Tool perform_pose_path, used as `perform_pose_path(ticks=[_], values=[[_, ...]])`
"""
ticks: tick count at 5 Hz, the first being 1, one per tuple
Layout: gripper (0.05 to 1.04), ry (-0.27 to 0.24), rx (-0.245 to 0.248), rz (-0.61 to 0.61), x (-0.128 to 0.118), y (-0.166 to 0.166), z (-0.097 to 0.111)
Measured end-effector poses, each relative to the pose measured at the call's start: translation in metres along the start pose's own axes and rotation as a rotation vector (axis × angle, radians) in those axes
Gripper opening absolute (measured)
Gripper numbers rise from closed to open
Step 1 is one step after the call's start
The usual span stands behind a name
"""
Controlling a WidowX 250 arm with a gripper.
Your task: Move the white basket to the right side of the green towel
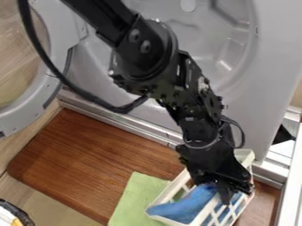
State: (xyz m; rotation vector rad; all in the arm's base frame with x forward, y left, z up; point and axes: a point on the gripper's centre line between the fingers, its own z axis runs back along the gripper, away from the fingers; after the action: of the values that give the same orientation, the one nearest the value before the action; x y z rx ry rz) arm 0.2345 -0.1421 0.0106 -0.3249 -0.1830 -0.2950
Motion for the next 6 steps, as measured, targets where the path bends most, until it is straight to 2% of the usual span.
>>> perform_pose_path(ticks=[1,2,3,6], values=[[0.923,0.007,0.001,-0.005,-0.004,0.002,0.001],[1.007,0.002,0.013,0.002,-0.006,0.004,0.004],[1.002,-0.003,0.000,-0.016,-0.006,0.002,0.006],[0.999,-0.145,-0.034,-0.011,0.007,-0.003,0.061]])
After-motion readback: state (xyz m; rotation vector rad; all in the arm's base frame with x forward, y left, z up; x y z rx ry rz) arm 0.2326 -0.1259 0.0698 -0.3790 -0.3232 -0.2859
